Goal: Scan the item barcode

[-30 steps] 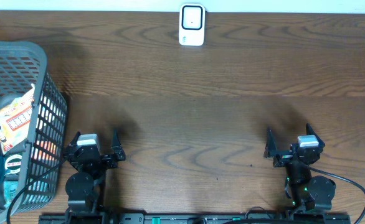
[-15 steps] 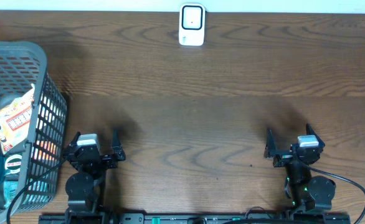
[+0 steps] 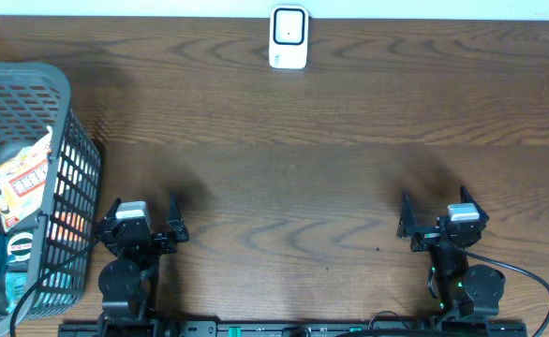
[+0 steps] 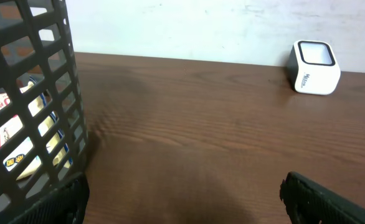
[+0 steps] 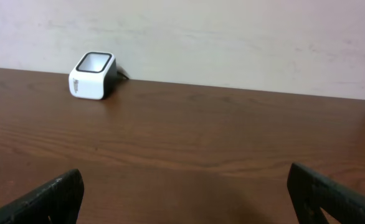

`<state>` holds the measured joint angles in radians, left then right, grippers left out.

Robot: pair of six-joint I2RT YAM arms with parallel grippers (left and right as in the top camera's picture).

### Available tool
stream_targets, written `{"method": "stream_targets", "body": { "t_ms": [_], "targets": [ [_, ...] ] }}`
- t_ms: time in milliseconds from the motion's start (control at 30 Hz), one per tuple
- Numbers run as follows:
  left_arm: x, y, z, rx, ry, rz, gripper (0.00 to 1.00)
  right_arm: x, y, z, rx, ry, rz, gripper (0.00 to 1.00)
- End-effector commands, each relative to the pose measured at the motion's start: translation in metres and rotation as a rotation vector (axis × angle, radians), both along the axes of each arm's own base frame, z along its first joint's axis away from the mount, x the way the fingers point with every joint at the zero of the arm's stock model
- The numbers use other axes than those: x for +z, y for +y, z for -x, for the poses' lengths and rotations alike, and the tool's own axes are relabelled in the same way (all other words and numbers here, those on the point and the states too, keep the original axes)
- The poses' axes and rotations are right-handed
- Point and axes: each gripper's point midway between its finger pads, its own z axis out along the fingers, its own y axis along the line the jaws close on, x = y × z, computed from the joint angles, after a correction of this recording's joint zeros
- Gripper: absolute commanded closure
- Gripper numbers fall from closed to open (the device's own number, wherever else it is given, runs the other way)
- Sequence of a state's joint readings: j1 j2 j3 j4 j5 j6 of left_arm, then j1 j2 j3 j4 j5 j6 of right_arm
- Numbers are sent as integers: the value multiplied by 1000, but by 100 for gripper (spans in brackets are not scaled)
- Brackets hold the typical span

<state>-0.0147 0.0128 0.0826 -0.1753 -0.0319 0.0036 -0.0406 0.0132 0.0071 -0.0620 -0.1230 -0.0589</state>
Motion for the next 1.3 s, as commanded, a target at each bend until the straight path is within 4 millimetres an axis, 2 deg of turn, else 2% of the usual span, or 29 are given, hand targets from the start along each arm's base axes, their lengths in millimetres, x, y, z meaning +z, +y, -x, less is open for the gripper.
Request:
{"method": "stream_targets", "body": {
  "t_ms": [0,1133,1267],
  "targets": [
    [-13,0,0,0,23,5,2,-1,1,0,3,2,-2,1],
    [-13,2,0,11,23,2,2,-1,1,0,3,2,-2,1],
    [-12,-8,-1,-43,18,30,2,-1,1,0,3,2,-2,1]
  ]
}}
